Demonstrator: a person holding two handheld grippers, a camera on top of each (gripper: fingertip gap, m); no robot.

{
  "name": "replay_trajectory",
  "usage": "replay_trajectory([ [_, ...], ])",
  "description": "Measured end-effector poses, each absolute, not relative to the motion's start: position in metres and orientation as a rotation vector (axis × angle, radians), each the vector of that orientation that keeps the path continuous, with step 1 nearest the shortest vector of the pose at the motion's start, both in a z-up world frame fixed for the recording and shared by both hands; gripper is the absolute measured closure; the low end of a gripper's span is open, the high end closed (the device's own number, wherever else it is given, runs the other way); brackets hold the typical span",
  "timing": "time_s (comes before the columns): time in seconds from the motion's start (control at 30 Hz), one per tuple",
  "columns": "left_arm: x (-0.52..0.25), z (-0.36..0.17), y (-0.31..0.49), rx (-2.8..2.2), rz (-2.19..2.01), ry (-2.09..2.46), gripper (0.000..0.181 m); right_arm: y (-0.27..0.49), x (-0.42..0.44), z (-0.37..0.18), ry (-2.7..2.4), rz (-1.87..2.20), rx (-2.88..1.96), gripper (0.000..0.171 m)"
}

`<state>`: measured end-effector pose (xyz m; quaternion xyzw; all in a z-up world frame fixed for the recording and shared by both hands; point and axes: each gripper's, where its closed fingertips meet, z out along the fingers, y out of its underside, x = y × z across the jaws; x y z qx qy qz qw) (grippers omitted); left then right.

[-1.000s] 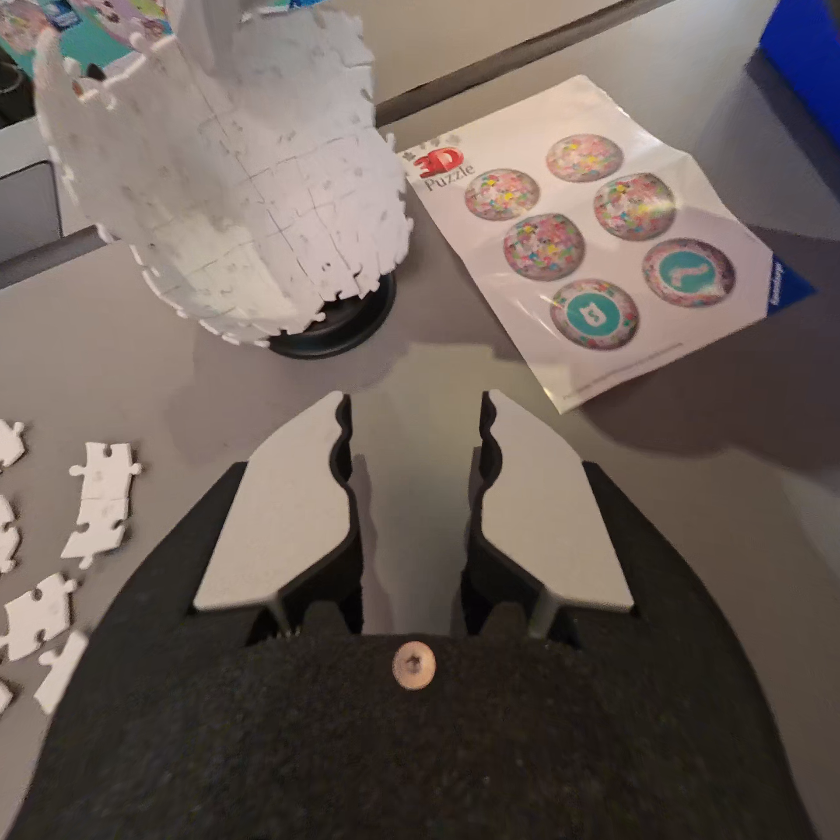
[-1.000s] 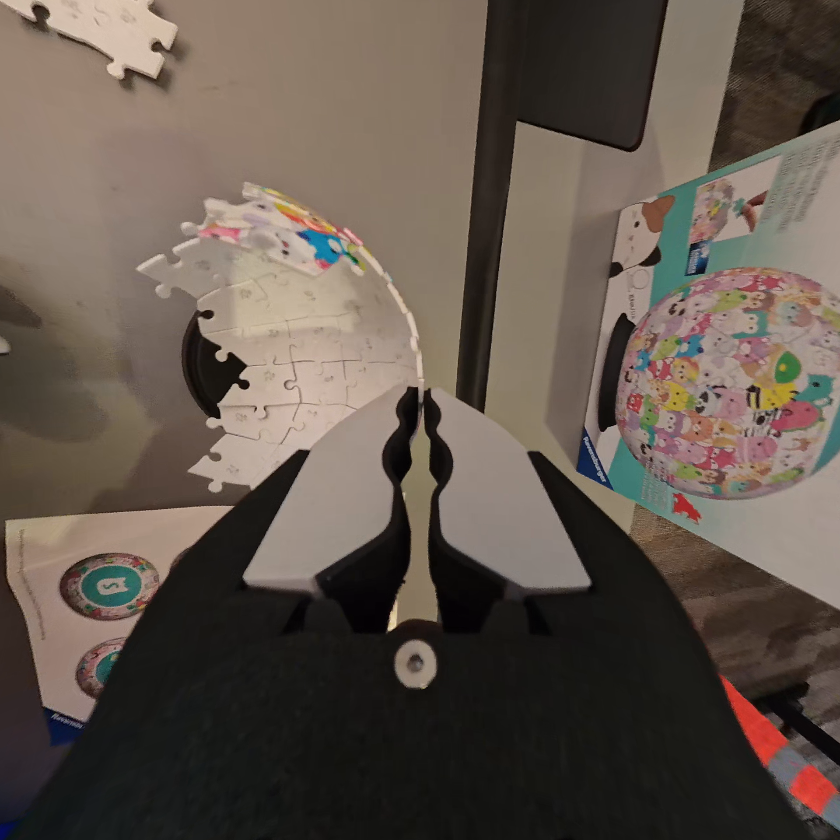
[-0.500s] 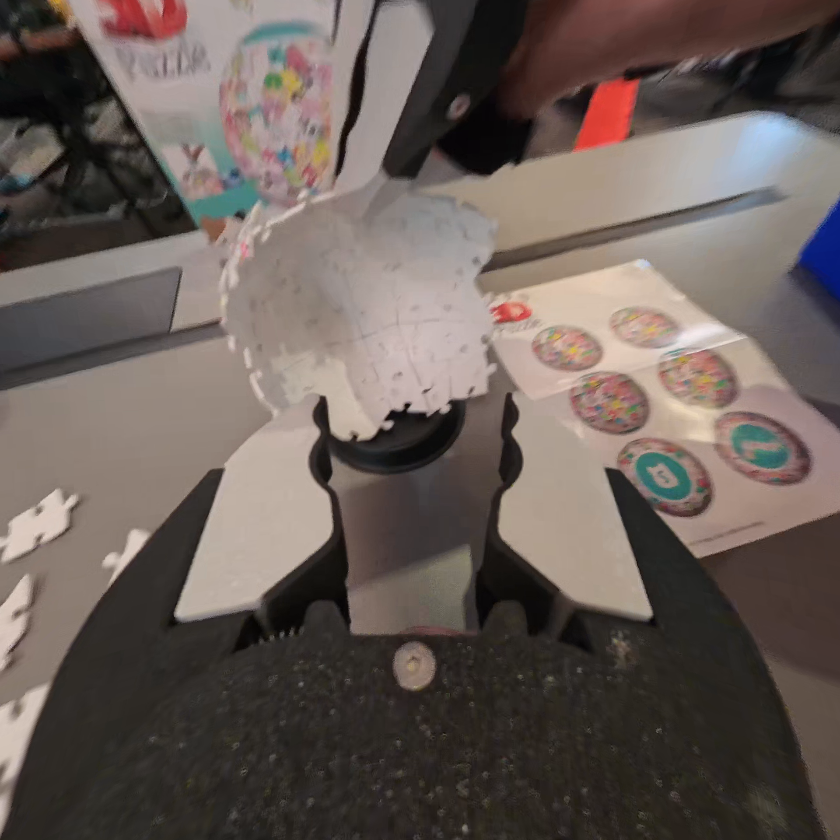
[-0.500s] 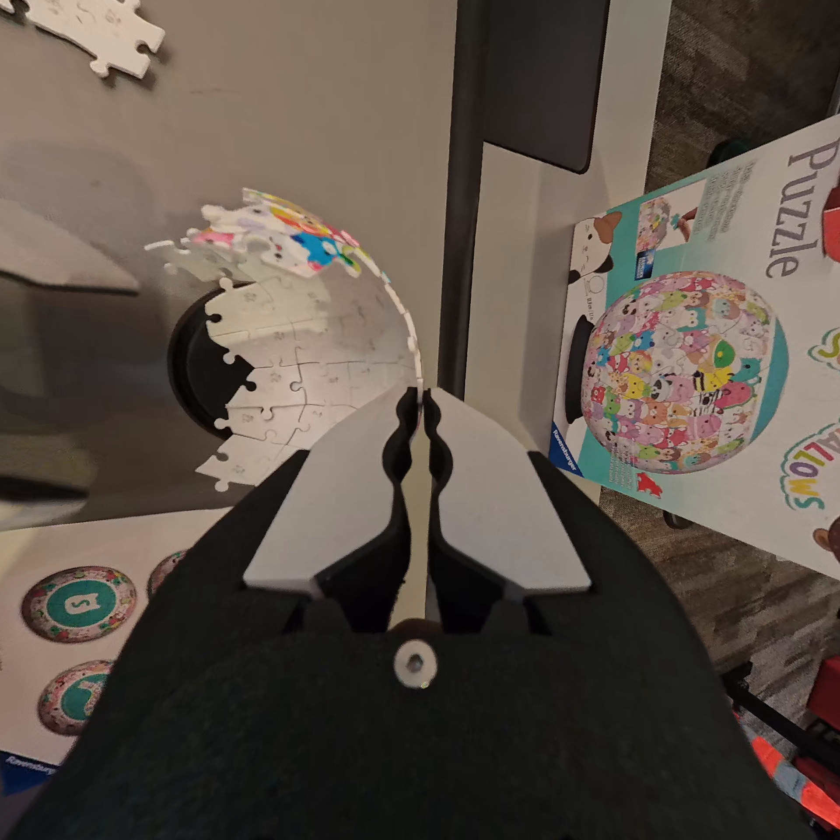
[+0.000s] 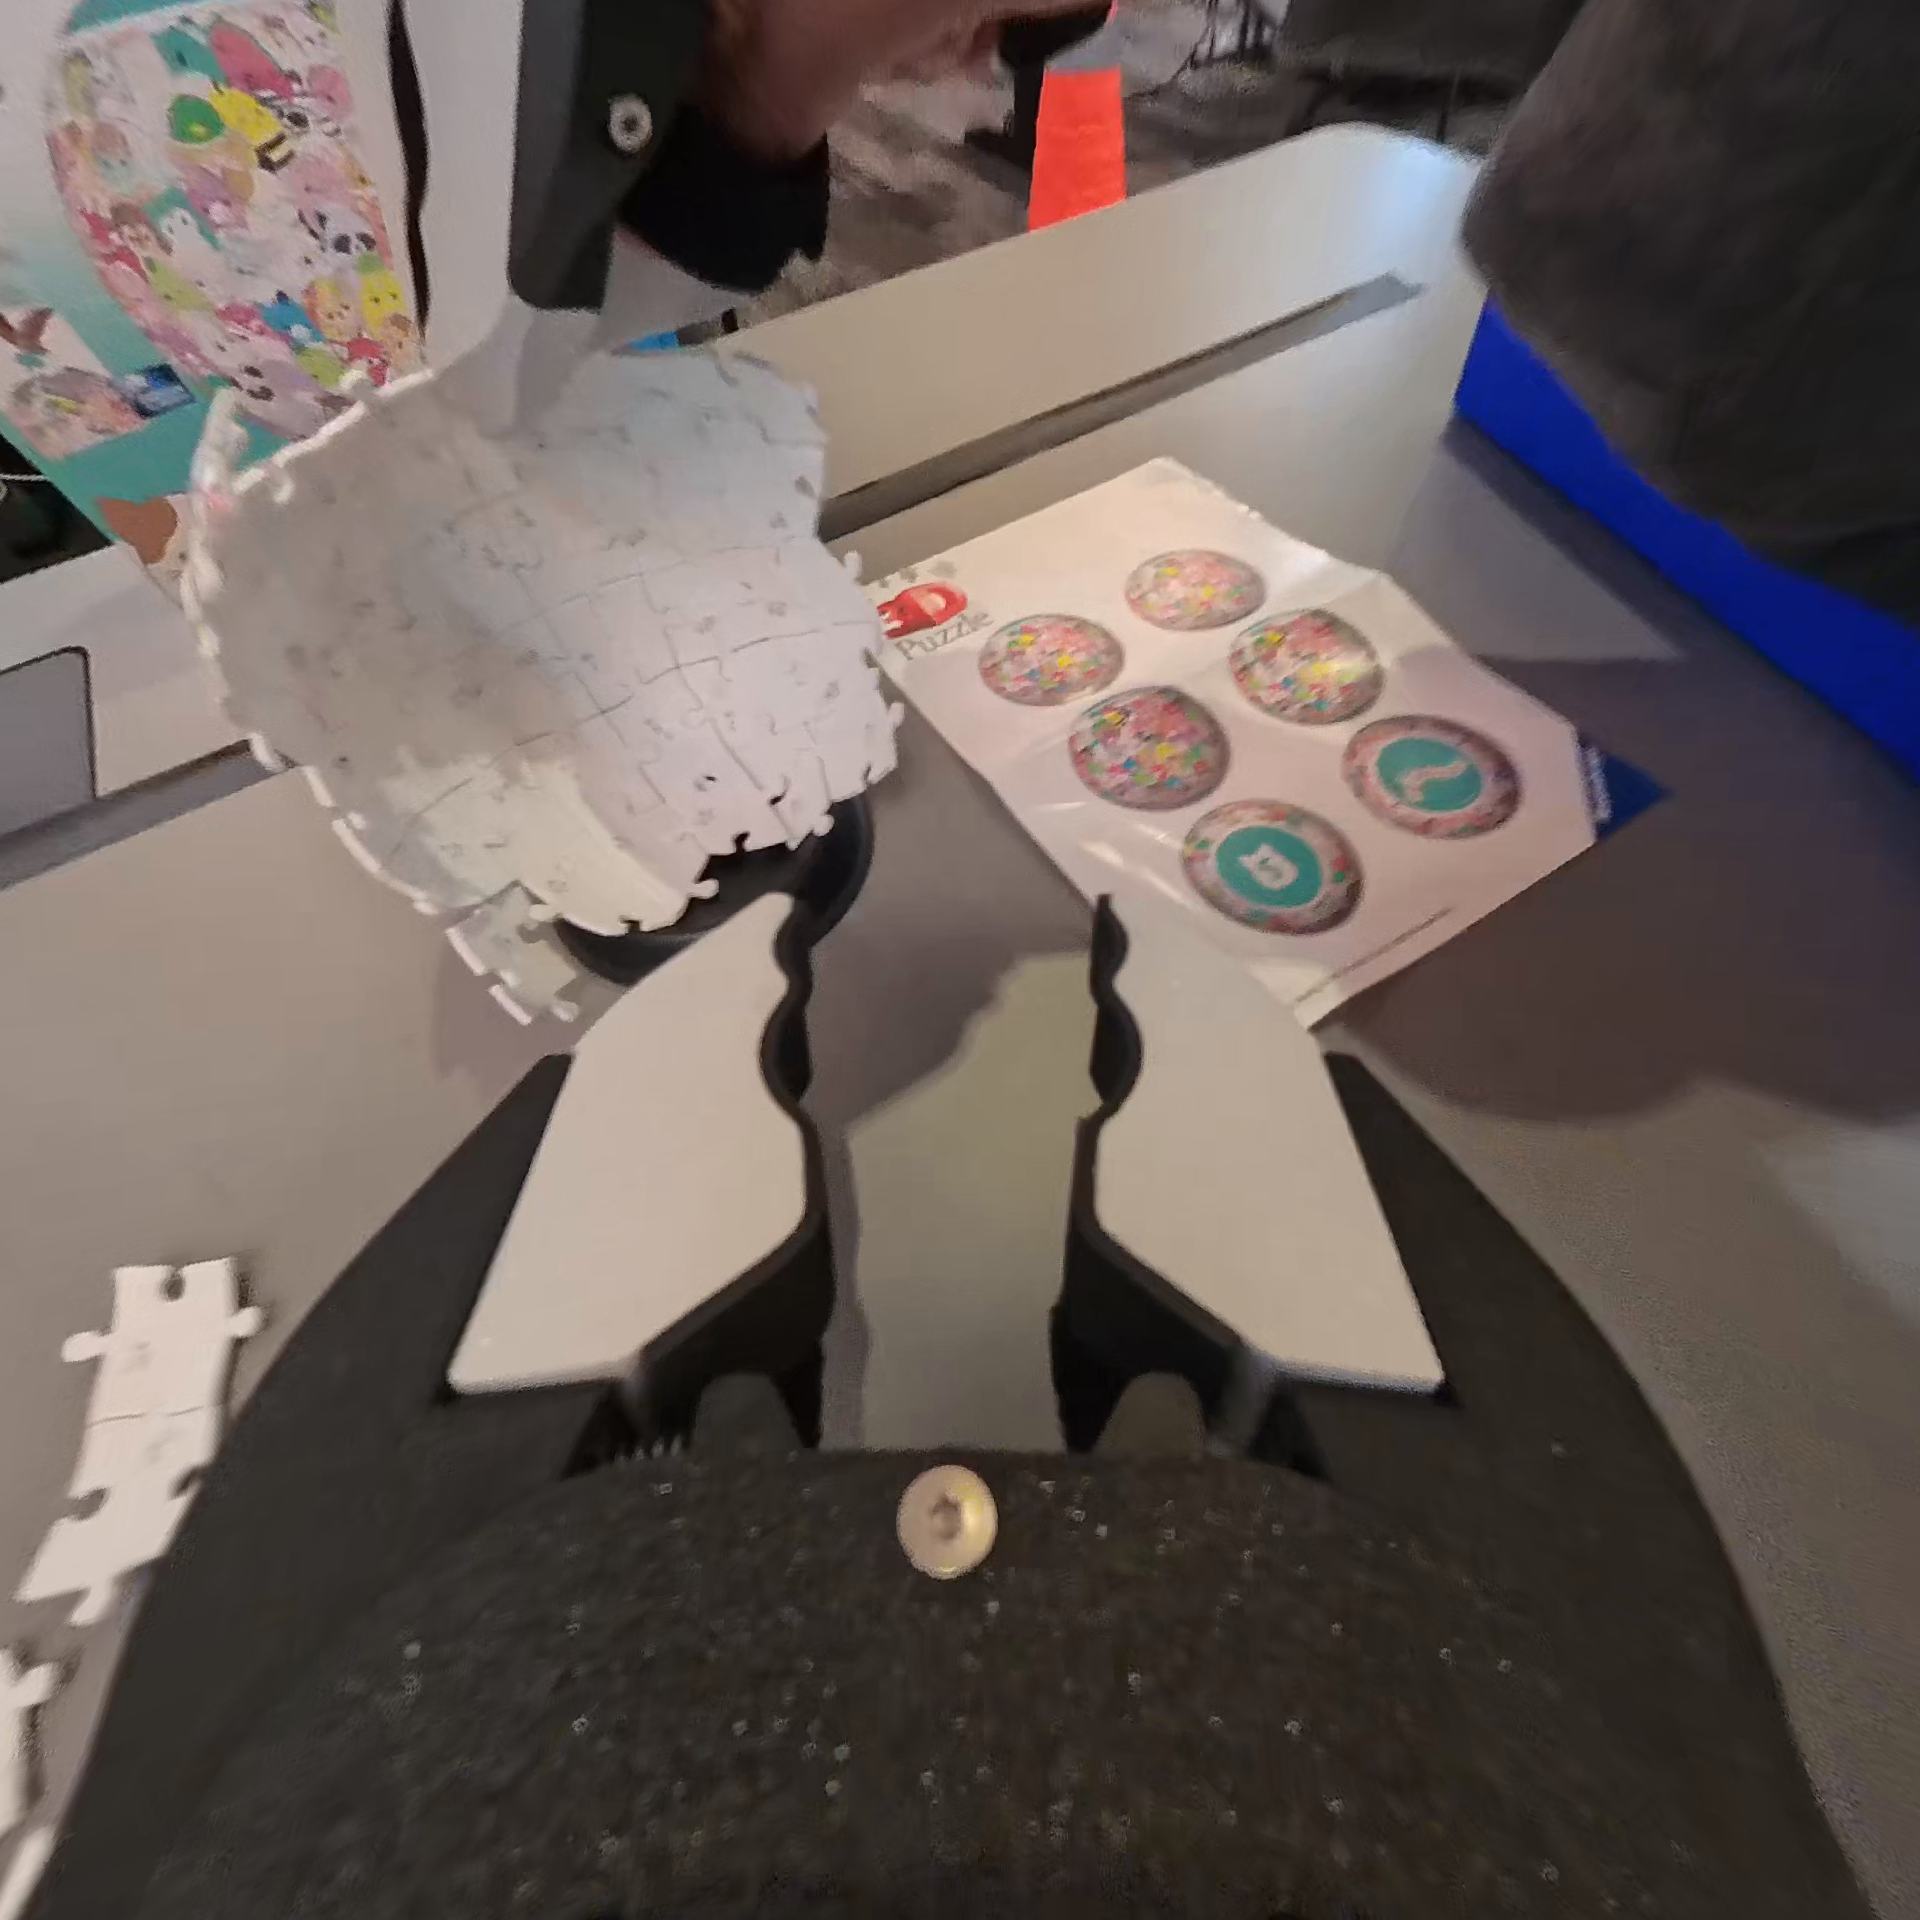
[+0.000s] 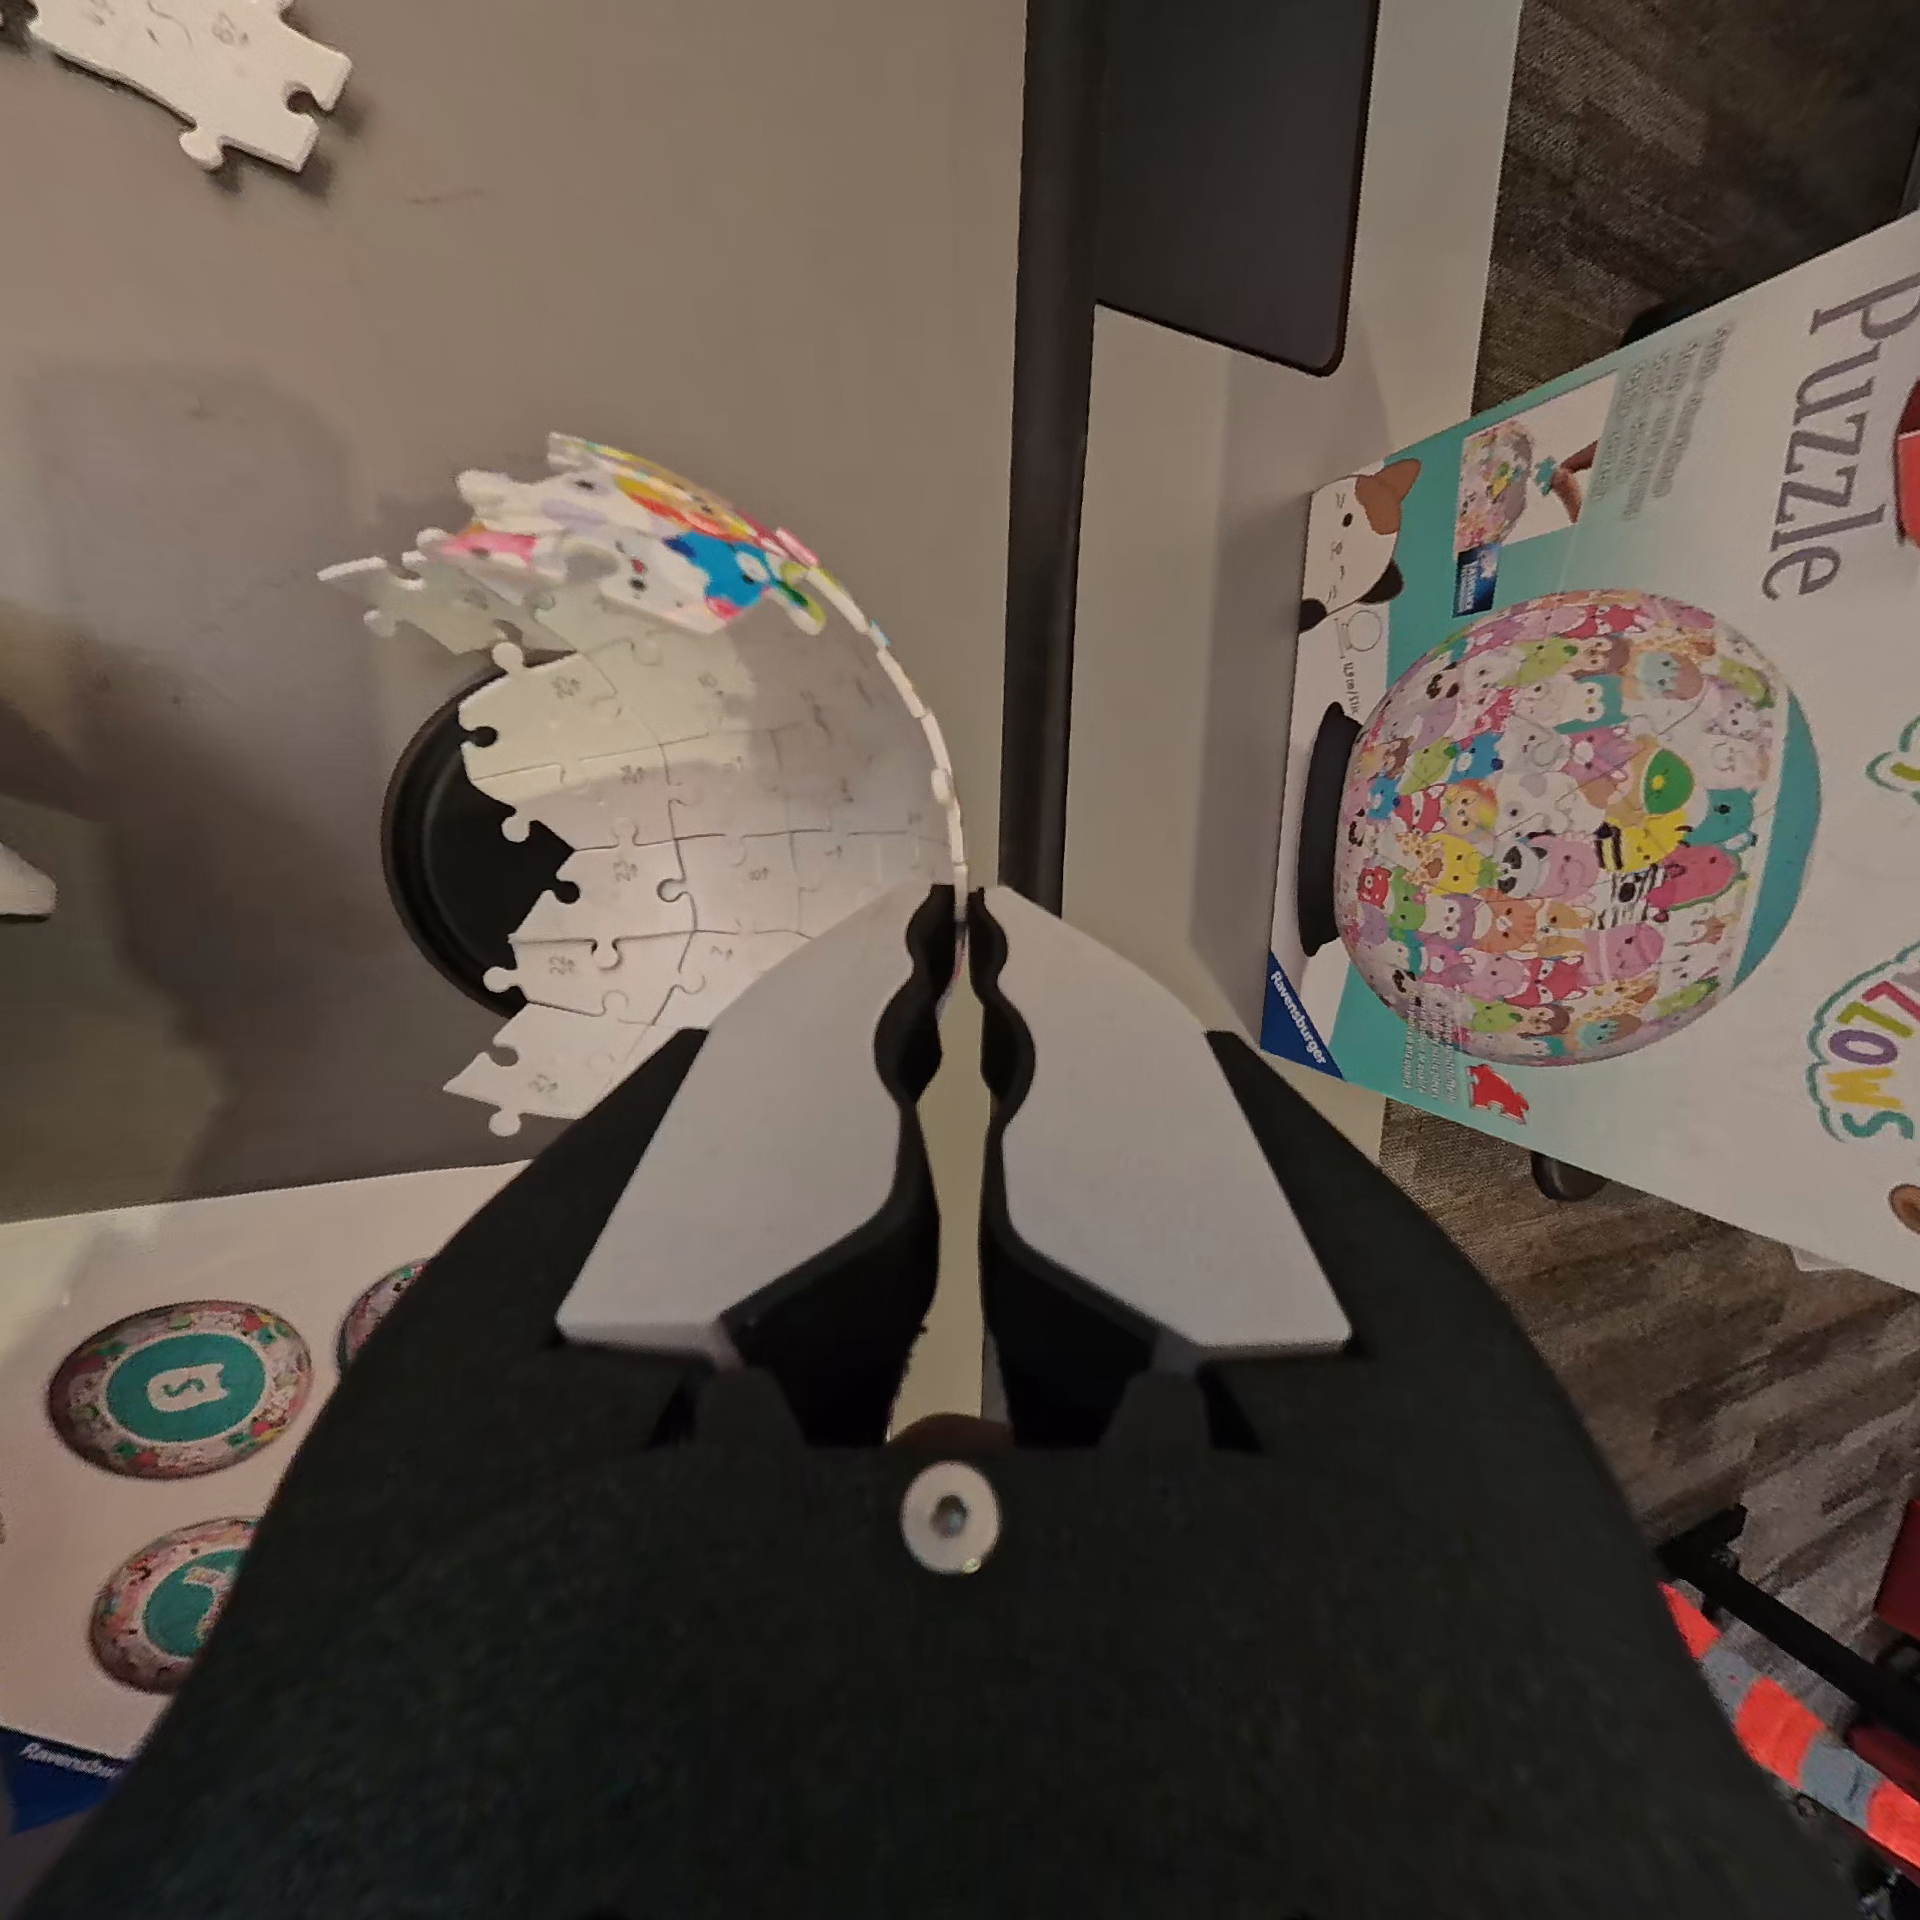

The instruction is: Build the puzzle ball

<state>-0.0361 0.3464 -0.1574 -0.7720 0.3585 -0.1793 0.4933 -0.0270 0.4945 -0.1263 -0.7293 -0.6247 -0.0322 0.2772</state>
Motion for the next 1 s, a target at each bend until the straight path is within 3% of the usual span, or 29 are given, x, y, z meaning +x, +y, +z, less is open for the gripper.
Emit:
replay_trajectory([
  [0.03, -0.039, -0.160, 0.351, -1.882, -0.396, 0.884, 0.140, 0.495, -0.027, -0.126, -1.676, -0.087, -1.960, 0.169],
  [0.1, -0.043, -0.164, 0.364, -1.901, -0.289, 0.906, 0.181, 0.495, -0.027, -0.127, -1.673, -0.096, -1.960, 0.169],
  [0.5, -0.037, -0.183, 0.438, -2.088, -0.129, 0.848, 0.181, 0.494, -0.026, -0.126, -1.669, -0.096, -1.966, 0.169],
  [1.0, -0.034, -0.206, 0.438, -2.200, -0.048, 0.978, 0.181, 0.495, -0.021, -0.127, -1.644, -0.063, -1.957, 0.169],
])
